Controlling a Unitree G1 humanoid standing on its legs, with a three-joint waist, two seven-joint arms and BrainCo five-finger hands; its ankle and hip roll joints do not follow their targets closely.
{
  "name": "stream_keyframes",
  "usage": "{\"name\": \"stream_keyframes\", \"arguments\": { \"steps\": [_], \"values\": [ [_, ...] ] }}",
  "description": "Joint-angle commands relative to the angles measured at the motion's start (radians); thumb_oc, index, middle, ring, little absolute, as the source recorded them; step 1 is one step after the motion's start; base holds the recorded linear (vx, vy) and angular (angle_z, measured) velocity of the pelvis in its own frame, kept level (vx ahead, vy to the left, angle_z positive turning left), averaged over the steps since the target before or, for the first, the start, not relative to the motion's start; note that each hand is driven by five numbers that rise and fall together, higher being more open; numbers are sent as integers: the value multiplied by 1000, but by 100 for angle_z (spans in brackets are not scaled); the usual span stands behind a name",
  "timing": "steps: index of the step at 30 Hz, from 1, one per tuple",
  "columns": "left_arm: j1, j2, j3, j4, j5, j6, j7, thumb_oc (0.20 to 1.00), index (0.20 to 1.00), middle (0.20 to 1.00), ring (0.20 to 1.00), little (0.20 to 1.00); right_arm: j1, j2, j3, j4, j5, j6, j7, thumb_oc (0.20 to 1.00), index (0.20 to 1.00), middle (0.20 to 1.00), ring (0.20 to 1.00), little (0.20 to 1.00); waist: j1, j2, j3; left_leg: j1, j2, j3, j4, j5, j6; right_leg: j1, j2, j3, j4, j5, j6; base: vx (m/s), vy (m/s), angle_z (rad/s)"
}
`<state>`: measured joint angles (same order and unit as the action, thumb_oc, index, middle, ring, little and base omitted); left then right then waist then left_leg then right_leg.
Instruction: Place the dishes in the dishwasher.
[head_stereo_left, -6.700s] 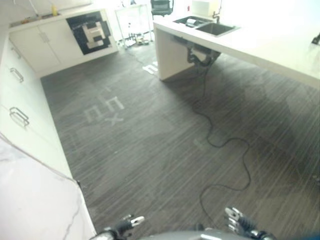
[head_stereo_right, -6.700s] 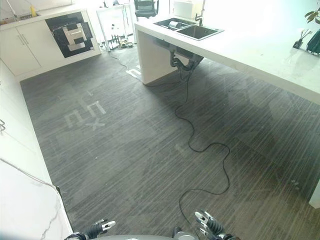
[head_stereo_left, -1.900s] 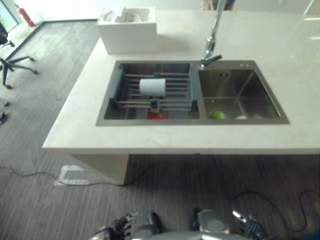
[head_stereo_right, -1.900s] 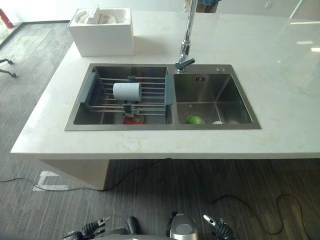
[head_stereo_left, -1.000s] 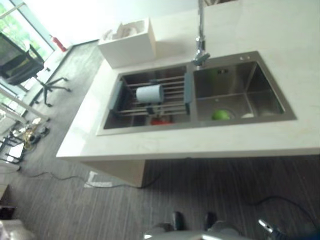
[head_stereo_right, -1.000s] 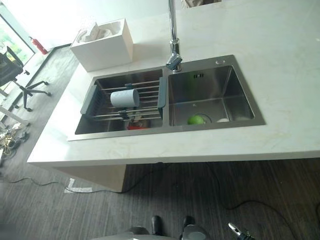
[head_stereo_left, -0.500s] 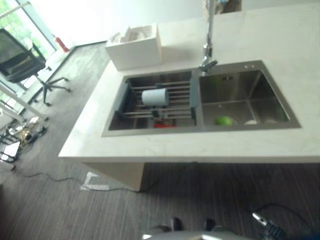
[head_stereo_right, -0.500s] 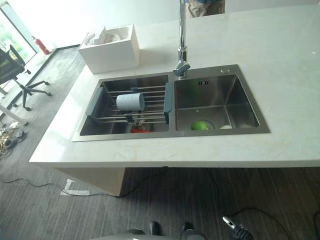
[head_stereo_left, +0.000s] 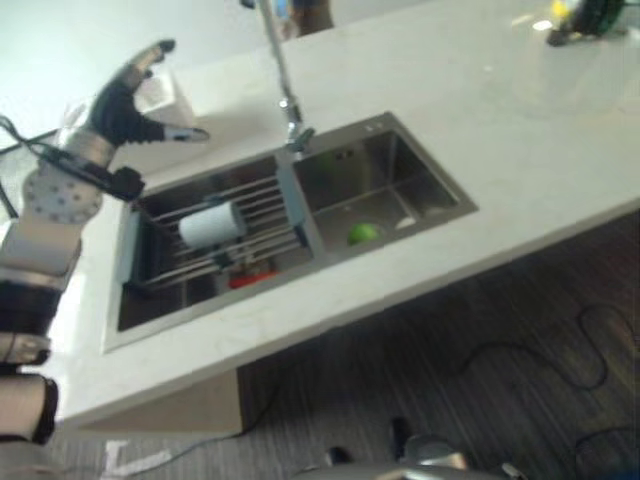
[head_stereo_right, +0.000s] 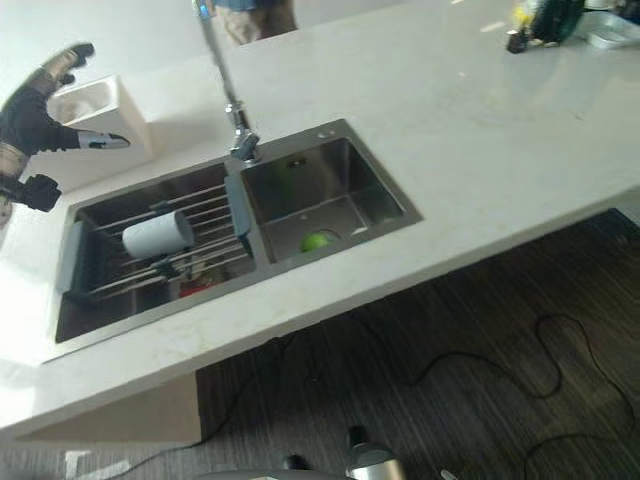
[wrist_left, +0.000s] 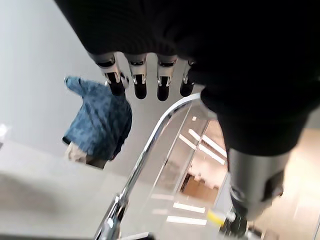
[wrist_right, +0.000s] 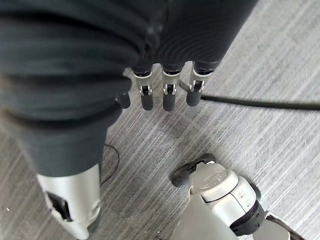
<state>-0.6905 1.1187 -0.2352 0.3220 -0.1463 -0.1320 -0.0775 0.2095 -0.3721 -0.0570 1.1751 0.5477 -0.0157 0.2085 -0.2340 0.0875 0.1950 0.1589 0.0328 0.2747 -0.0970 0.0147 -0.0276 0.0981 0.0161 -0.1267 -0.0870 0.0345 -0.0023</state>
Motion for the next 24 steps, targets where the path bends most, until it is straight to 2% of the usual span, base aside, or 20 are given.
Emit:
{"name": "stream_keyframes", "arguments": {
  "steps": [1, 6, 8, 11, 20, 24],
  "values": [
    [-67, 67, 55, 81, 41, 35, -1, 1000, 1000, 1000, 1000, 1000, 7, -25, -20, 2, -28, -34, 15, 1000, 1000, 1000, 1000, 1000, 8, -10, 11, -11, 52, 29, 10, -30, -44, -3, -167, -11, 9, 2, 209, 61, 56, -19],
    [-78, 52, 12, 127, 70, 42, -21, 1000, 1000, 1000, 1000, 1000, 5, -48, -15, -47, -30, -46, 21, 1000, 1000, 1000, 1000, 1000, -6, 3, 41, -38, 38, 26, 10, -26, -40, -43, -177, 18, 13, 16, 214, 16, 71, -13],
    [-77, 49, -7, 135, 102, 68, -56, 1000, 1000, 1000, 1000, 1000, -10, -66, -13, -91, -23, -36, 27, 1000, 1000, 1000, 1000, 1000, -7, 9, 71, -63, 27, 13, 10, -22, -38, -70, -184, 26, 18, 21, 216, -80, 92, -24],
    [-10, 56, 16, 143, 119, 108, -102, 1000, 1000, 1000, 1000, 1000, -17, -88, -10, -136, -34, -20, 19, 1000, 1000, 1000, 1000, 1000, 1, 24, 105, -83, 16, -7, 10, -12, -37, -87, -191, 20, 28, 21, 214, -48, 120, -8],
    [55, 76, 73, 178, 158, 86, -17, 1000, 1000, 1000, 1000, 1000, -42, -102, 28, -208, 1, -15, 15, 1000, 1000, 1000, 1000, 1000, 29, 19, 154, -131, 13, -32, 10, 11, -37, -125, -190, -5, 52, 18, 204, -69, 33, 13],
    [70, 88, 101, 194, 181, 102, 89, 1000, 1000, 1000, 1000, 1000, -47, -94, 31, -198, 5, -11, 12, 1000, 1000, 1000, 1000, 1000, 41, 14, 159, -138, 14, -36, 11, 15, -37, -128, -190, -19, 57, 17, 202, -30, -2, 5]
  ]
}}
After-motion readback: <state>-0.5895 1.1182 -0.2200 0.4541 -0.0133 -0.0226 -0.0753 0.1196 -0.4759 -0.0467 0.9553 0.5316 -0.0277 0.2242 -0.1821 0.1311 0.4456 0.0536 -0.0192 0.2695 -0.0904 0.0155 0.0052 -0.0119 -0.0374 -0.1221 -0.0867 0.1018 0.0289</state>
